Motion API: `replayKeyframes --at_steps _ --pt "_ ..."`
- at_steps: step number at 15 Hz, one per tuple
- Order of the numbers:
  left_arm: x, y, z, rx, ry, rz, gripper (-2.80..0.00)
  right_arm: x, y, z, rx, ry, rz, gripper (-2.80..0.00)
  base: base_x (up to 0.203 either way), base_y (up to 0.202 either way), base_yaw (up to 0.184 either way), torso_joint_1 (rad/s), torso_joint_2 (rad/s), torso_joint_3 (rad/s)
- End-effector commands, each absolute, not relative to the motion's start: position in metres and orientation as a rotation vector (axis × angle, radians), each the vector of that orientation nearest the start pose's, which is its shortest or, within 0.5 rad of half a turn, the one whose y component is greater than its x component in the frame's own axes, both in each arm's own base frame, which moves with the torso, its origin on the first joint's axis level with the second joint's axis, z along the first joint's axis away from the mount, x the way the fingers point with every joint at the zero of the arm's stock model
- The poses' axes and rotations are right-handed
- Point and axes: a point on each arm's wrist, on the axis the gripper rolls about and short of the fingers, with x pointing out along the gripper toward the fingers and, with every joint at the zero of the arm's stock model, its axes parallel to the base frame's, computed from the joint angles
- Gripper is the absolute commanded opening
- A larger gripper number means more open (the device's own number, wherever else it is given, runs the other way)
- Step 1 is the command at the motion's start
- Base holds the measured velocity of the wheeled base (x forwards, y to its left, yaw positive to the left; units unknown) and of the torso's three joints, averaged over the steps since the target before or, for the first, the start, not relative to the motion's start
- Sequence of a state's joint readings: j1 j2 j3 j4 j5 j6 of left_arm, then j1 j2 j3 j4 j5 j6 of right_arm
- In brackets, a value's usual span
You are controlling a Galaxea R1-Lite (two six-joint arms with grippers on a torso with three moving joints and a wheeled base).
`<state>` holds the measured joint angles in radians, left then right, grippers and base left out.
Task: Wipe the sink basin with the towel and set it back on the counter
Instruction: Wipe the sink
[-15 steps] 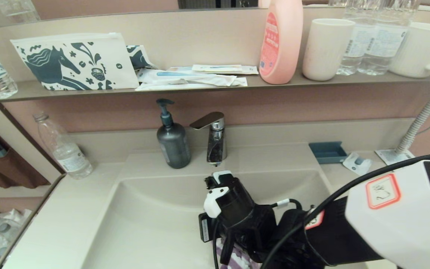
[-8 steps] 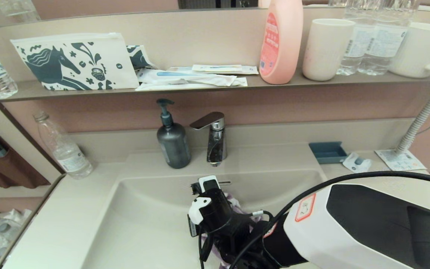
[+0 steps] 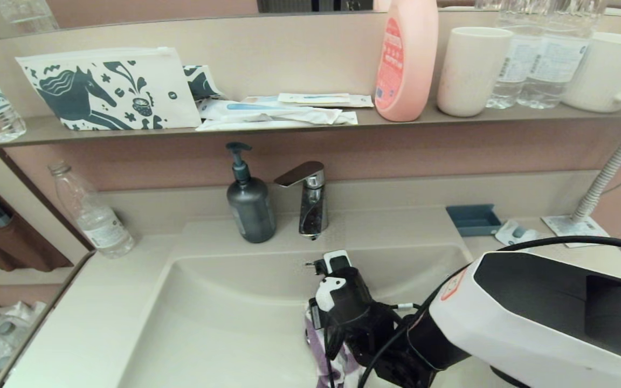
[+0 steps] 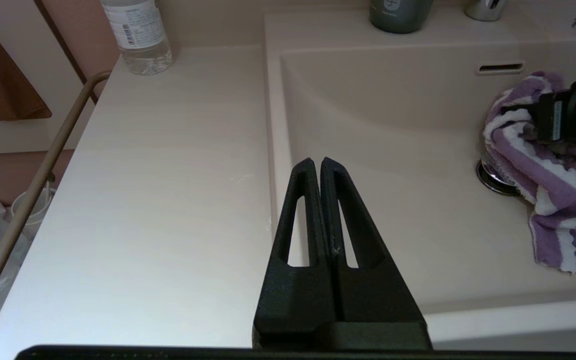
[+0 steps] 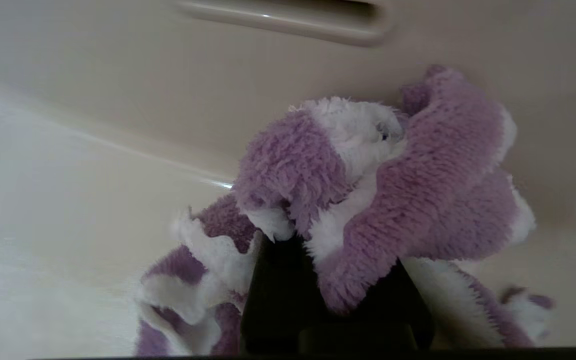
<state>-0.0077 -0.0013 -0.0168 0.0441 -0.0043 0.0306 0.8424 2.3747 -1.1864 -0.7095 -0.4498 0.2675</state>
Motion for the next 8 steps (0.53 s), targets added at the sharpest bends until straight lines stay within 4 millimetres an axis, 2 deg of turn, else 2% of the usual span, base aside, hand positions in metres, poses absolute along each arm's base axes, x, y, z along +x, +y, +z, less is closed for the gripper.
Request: replayKeyframes --at_steps 1,5,8 --pt "-0.024 0.000 0.076 0.032 0.027 -0.013 -2.80 0.303 0.303 0.034 -0.023 0.422 0.294 -2.80 0.000 0.000 0.000 0.000 0.00 0.000" --pt "-0.024 0.000 0.076 0.031 0.026 -0.013 -2.80 0.309 0.259 0.042 -0.019 0.436 0.208 -2.80 0.000 0.000 0.000 0.000 0.00 0.000" --pt "-0.024 0.000 0.076 0.031 0.027 -0.013 -2.80 0.312 0.224 0.059 0.003 0.429 0.138 -2.80 0.000 0.000 0.000 0.000 0.00 0.000"
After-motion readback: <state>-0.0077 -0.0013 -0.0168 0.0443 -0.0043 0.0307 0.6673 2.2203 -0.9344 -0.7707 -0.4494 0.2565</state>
